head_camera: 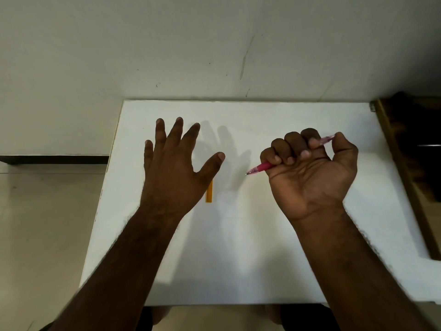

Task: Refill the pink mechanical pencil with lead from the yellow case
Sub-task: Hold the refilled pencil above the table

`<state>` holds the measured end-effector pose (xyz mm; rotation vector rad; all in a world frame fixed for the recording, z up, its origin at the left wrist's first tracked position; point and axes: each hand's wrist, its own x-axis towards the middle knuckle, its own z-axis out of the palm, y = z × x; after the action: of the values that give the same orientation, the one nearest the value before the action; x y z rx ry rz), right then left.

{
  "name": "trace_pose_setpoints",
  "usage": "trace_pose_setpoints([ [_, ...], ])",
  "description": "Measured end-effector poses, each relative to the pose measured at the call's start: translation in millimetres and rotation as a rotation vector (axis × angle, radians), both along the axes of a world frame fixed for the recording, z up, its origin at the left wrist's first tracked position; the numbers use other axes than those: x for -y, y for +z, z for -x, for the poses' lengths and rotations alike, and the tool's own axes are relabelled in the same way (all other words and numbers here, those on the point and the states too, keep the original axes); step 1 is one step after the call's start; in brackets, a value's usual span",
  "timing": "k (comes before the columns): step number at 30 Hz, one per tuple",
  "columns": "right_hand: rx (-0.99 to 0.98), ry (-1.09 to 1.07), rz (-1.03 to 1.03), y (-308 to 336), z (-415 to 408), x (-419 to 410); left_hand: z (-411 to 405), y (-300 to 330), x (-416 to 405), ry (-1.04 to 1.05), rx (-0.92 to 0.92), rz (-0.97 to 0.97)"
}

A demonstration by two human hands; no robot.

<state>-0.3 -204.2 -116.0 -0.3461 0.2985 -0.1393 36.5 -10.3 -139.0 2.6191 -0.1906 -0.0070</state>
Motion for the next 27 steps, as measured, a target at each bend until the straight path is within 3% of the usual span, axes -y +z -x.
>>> trace_pose_setpoints([
  [27,-0.011,0.019,0.052,3.8,-0.1,-1.2,-1.6,-2.3,-1.5,-0.004,-0.009,-0.001],
])
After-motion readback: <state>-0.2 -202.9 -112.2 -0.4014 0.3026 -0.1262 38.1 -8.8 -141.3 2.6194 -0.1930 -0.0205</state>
